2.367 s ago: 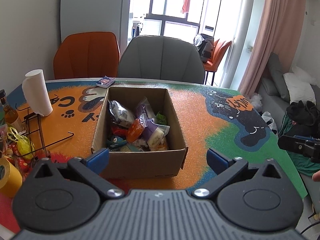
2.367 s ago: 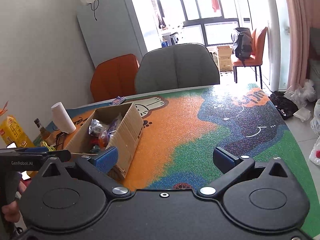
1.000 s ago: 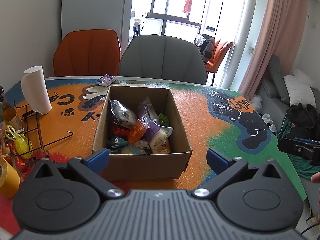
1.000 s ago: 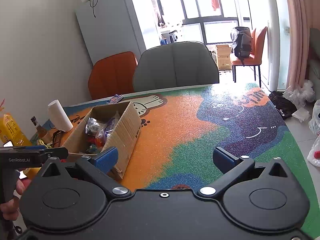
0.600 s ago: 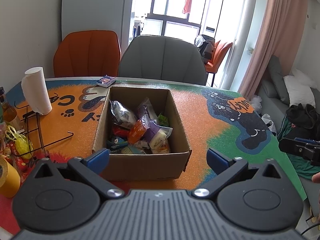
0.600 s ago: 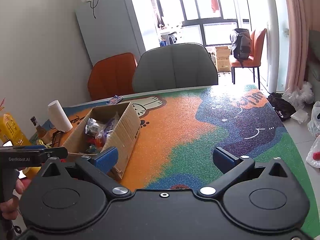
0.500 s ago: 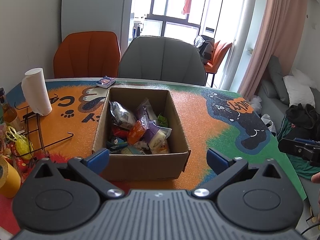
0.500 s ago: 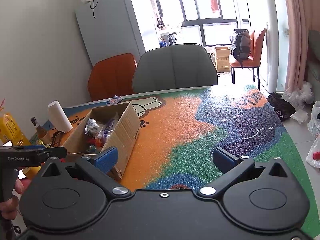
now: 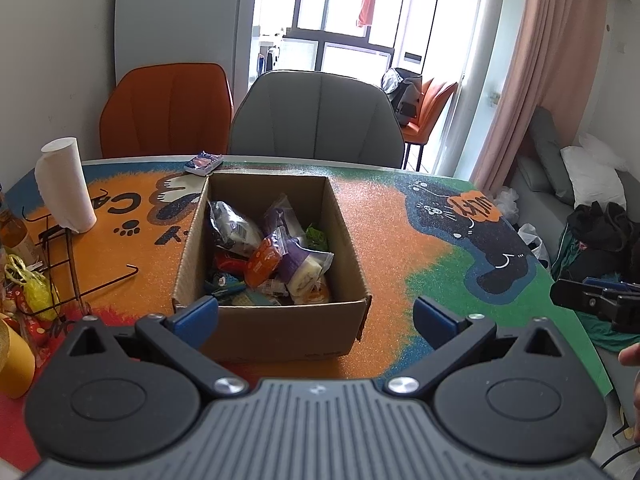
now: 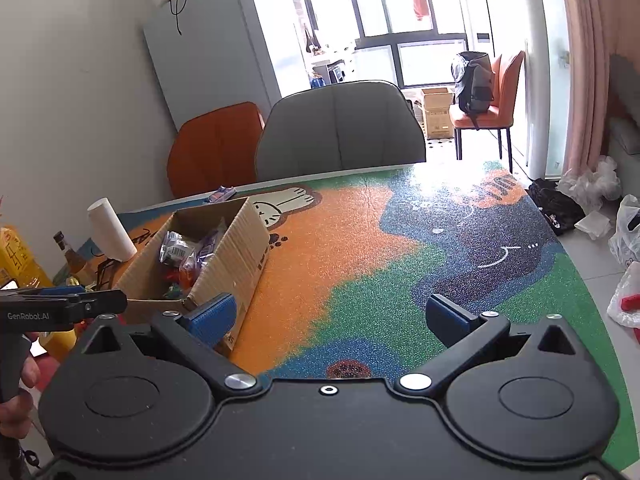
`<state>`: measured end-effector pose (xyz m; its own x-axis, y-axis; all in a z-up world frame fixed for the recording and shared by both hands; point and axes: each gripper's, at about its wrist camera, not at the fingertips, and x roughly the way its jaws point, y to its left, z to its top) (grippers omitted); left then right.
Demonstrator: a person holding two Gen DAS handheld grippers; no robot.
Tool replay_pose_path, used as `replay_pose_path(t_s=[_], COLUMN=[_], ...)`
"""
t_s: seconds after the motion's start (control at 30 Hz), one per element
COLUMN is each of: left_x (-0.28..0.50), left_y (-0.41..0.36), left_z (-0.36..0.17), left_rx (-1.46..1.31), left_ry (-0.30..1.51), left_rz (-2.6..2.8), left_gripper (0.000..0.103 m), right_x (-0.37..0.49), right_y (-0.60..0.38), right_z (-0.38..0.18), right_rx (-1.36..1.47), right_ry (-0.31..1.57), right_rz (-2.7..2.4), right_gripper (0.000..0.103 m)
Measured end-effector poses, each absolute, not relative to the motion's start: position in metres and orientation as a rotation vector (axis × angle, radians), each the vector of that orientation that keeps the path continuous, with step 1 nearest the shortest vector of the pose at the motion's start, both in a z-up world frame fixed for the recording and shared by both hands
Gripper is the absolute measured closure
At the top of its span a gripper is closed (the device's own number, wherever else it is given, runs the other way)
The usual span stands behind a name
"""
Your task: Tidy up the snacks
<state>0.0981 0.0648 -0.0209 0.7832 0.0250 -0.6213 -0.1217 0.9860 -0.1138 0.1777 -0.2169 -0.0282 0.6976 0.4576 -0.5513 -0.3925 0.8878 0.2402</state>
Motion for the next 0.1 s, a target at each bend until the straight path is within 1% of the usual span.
replay_pose_path(t_s=[0.1], left_x=[0.0988], left_y=[0.0652], left_z=[-0.0215], left_rx=[-0.151], left_ry=[0.666], left_rz=[0.078], left_gripper=[0.0], right_x=[0.1798], right_y=[-0.2154], right_z=[-0.0287], right_rx=[0.106], right_ry=[0.645], right_rz=[0.479], right_gripper=[0.0])
